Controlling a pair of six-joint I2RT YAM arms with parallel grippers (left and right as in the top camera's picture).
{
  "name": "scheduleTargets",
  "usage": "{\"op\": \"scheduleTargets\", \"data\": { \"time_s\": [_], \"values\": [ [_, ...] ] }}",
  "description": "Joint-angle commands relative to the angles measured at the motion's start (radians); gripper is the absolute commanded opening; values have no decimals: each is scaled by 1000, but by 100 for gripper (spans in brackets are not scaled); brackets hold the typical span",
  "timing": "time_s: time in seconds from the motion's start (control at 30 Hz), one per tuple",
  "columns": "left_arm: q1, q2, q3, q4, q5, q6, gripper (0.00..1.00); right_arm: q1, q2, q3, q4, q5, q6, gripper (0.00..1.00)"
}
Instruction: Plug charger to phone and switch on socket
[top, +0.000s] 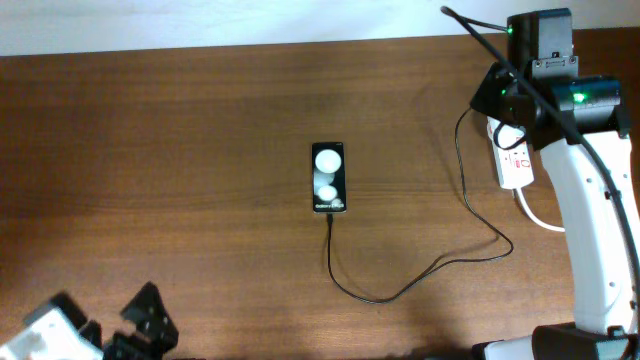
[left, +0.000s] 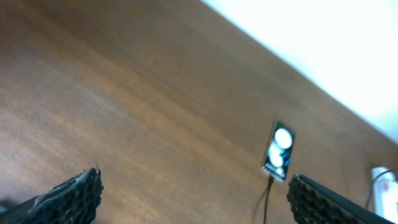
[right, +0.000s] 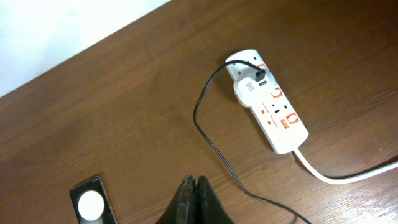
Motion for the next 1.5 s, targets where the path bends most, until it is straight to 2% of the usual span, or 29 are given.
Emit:
{"op": "scheduleTargets", "data": {
  "time_s": [0.0, 0.1, 0.23, 0.43, 0.57, 1.0, 1.27, 1.47],
  "values": [
    [5, -94, -1, 1, -10, 12, 99, 30, -51, -1, -5, 37, -10, 4],
    [5, -151, -1, -34, -10, 12, 99, 48, -75, -1, -13, 41, -10, 4],
    [12, -167, -1, -219, -8, 8, 99, 64, -121, -1, -16, 40, -10, 4],
    [109, -171, -1, -220, -2, 0, 99, 69, -193, -1, -35, 44, -10, 4],
    [109, -186, -1, -220, 1, 0, 99, 69, -216, -1, -61, 45, -10, 4],
    [85, -461, 16, -236, 9, 0, 99, 69, -301, -1, -135, 50, -9, 4],
    [79, -461, 18, -240, 21, 0, 99, 69, -509, -1, -259, 44, -10, 4],
    [79, -461, 18, -249, 47, 0, 99, 69, -761, -4, -416, 101, -10, 4]
  ]
}}
